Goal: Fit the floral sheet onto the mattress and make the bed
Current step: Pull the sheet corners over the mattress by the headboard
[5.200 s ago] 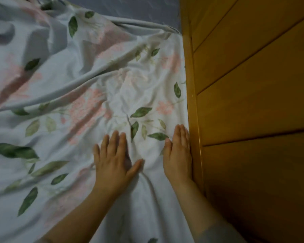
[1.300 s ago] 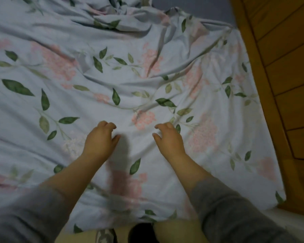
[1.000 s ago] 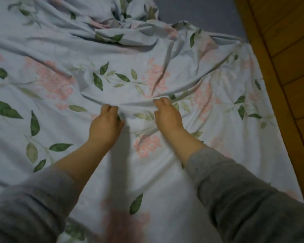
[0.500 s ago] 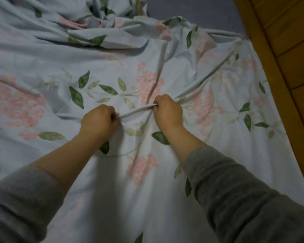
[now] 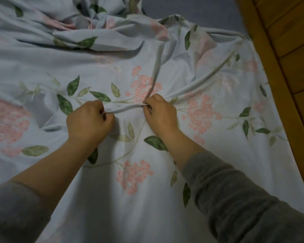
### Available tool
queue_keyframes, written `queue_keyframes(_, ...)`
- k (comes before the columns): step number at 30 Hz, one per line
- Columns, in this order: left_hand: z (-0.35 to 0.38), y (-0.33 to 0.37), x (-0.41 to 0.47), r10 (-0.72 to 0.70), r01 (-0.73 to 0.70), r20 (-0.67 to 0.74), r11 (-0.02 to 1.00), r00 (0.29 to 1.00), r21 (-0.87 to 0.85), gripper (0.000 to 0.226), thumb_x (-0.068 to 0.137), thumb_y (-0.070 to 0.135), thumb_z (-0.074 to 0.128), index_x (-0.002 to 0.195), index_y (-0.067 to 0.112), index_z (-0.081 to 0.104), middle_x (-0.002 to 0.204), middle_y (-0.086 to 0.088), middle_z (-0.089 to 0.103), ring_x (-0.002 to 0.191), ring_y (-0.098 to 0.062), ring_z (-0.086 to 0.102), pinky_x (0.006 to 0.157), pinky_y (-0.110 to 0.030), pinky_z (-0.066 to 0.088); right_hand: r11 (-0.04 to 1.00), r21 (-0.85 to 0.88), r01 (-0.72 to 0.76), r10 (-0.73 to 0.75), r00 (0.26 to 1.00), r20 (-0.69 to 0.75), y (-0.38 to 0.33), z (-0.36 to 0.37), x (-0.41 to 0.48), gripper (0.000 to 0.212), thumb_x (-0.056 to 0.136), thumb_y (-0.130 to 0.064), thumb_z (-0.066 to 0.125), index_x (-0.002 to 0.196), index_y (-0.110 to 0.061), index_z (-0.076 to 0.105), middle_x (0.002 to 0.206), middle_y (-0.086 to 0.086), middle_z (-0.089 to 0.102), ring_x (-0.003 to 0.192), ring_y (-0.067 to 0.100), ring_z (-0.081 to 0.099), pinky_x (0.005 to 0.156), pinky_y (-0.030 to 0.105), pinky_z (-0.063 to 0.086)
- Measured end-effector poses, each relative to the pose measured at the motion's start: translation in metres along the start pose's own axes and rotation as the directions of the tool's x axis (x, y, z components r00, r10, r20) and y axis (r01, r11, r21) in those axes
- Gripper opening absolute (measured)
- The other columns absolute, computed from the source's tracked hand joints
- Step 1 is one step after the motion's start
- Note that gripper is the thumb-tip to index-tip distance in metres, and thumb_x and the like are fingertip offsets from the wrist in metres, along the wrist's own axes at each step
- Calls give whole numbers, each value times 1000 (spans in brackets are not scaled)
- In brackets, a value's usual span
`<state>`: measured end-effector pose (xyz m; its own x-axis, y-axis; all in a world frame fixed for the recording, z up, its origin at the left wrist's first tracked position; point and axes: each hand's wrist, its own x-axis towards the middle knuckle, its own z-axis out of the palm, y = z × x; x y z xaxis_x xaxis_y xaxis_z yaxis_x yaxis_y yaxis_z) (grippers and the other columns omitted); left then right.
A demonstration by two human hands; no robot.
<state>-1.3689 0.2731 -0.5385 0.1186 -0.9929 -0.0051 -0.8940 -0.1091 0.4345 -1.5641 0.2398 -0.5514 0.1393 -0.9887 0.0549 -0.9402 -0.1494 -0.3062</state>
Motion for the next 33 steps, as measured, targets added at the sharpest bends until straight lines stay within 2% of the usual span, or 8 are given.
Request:
queue_keyframes(4,6,-4,10,86,-85,-41,995,995,43,41,79,48,42,71,11,59,73,-9,59,75,-29,48,60,-31,35,996,-54,-77,69,988,-140,6,-4,16,30,94,-32,46,100,-11,68,102,7,60,92,26,54,71,36,45)
queue_keyframes(7,16,0,33,44,-44,-3,999,999,-3,54,84,61,45,90,10,63,92,-13,61,89,-34,53,77,-40,43,962,-60,-266,264,964,-31,10,-6,44,47,92,-48,48,115,-7,57,115,13,55,106,31,51,88,39,43)
queue_keyframes(10,29,6,54,-33,29,112,999,993,34,59,77,67,54,99,12,61,104,-13,56,96,-36,53,81,-43,47,890,39,-454,449,888,98,2,-4,71,69,82,-68,47,113,-7,57,114,13,59,104,32,57,83,37,46)
queue_keyframes(15,36,5,62,-123,114,189,992,974,57,66,71,68,60,112,16,57,116,-11,50,105,-35,51,87,-45,47,790,284,-543,511,839,186,-10,6,101,24,93,-24,50,105,-7,62,115,13,63,106,32,59,84,32,45)
queue_keyframes(19,30,2,58,16,-15,-39,1000,999,10,62,83,64,45,108,9,57,107,-16,54,94,-37,53,82,-44,46,609,647,-458,536,840,90,-28,5,135,26,94,-27,51,69,-17,49,90,15,62,89,34,63,84,44,52)
queue_keyframes(23,27,6,53,180,-168,-170,982,969,82,64,83,58,50,125,10,48,119,-16,51,101,-36,50,84,-45,40,574,697,-430,525,846,89,-32,8,164,22,96,-26,49,78,-13,51,96,14,64,87,31,62,86,40,51)
queue_keyframes(27,38,12,47,320,-305,-111,943,941,130,68,84,55,43,136,12,41,134,-16,46,117,-36,46,99,-47,34,574,704,-420,466,874,141,-21,22,159,24,98,-23,45,99,-5,60,104,11,62,95,26,56,84,31,45)
queue_keyframes(33,52,-5,42,154,-162,57,972,986,170,71,83,59,37,139,14,40,151,-16,28,136,-40,28,110,-52,25,502,780,-373,403,899,171,-16,42,158,18,95,-29,48,91,-16,61,100,12,64,95,28,59,93,49,48)
